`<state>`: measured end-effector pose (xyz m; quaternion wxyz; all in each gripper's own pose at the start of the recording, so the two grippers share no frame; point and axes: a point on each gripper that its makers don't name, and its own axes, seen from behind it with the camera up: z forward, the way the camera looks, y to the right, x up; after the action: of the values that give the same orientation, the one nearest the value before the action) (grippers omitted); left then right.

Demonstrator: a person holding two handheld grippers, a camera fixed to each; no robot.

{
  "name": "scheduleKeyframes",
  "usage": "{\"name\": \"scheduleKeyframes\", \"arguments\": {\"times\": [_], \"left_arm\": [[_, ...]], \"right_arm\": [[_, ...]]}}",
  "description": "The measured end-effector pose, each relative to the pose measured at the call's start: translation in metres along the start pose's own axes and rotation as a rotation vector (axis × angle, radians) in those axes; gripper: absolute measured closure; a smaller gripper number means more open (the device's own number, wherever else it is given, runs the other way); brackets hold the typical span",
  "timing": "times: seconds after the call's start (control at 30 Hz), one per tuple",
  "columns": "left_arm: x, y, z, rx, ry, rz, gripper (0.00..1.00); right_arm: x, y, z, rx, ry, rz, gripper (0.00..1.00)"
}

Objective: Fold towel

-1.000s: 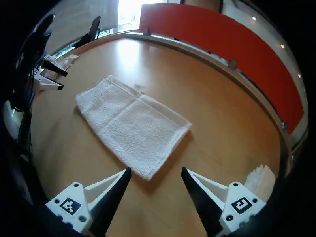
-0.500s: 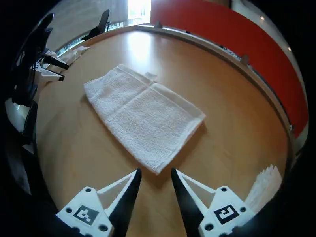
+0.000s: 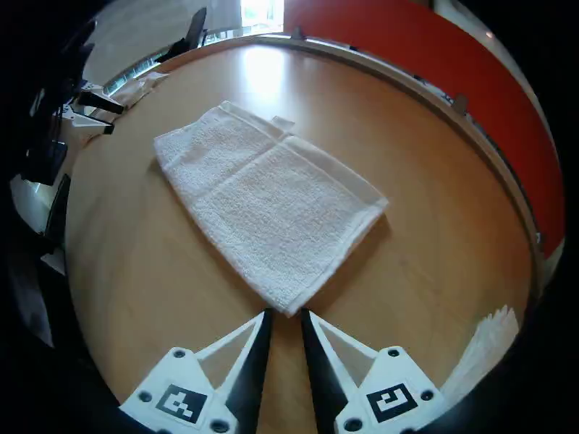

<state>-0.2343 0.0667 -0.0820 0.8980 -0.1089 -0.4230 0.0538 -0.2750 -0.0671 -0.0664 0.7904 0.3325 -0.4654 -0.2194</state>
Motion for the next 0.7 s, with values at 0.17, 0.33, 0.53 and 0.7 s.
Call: {"name": "scheduleKeyframes", "arguments": {"times": [0.17, 0.33, 0.53, 0.7], "left_arm": [[-0.002, -0.002, -0.001, 0.003, -0.002, -0.001, 0.05], [-0.004, -0.004, 0.001, 0.005, -0.006, -0.003, 0.05], [-0.003, -0.005, 0.001, 0.007, -0.007, -0.007, 0.05], [-0.001, -0.007, 0.000, 0.010, -0.005, -0.013, 0.05]], "right_arm": [[0.002, 0.000, 0.000, 0.002, 0.006, 0.000, 0.87], [0.005, 0.000, -0.002, -0.002, 0.018, 0.008, 0.95], [0.014, 0.001, -0.009, -0.012, 0.043, 0.009, 0.96], [0.035, 0.003, -0.024, -0.029, 0.087, -0.005, 0.96]]}}
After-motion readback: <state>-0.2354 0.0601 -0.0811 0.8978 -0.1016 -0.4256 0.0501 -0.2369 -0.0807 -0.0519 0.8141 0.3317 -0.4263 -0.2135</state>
